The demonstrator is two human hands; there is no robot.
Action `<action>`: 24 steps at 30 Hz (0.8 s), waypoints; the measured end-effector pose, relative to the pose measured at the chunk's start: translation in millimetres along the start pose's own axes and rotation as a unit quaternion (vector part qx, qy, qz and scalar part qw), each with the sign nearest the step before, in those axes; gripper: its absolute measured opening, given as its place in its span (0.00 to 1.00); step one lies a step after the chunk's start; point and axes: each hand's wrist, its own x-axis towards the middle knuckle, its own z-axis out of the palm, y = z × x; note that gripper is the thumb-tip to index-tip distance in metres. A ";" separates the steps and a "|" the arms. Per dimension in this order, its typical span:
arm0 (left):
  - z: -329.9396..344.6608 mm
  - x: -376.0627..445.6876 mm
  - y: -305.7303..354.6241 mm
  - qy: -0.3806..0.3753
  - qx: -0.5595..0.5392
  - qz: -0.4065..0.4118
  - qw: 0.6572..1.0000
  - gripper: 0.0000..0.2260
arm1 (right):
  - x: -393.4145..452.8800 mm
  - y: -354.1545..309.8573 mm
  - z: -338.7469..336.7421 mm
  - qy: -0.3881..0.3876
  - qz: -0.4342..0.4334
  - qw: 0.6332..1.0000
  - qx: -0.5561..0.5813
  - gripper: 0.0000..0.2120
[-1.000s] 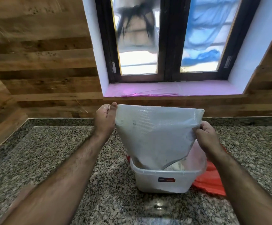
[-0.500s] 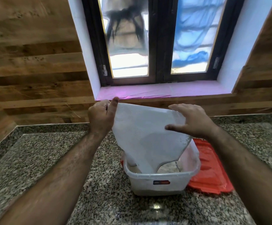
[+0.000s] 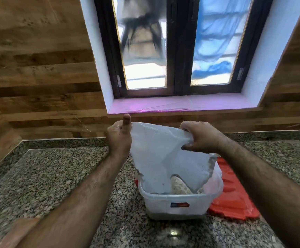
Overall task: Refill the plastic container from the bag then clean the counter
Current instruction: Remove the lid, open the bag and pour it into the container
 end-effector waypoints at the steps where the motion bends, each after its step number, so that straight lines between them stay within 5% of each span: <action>1: -1.4 -0.9 -1.9 -0.022 -0.004 -0.010 1.000 0.34 | 1.7 0.6 -0.3 -0.001 0.003 1.000 0.013 0.20; 7: -4.7 -17.1 7.7 -0.085 -0.026 -0.040 0.995 0.28 | 6.7 3.0 -6.3 0.003 0.006 0.999 0.043 0.21; 13: 5.1 -22.1 16.6 0.045 -0.054 -0.101 0.992 0.27 | 1.4 -7.8 2.6 -0.032 -0.039 0.989 0.140 0.40; 19: 15.5 -30.7 21.3 0.070 -0.093 -0.095 0.989 0.27 | 1.8 -20.9 11.7 0.072 -0.050 0.982 0.168 0.06; 24: 7.0 -27.9 29.3 0.040 -0.113 -0.075 0.990 0.40 | 3.2 -24.1 10.3 0.135 -0.087 0.983 0.090 0.05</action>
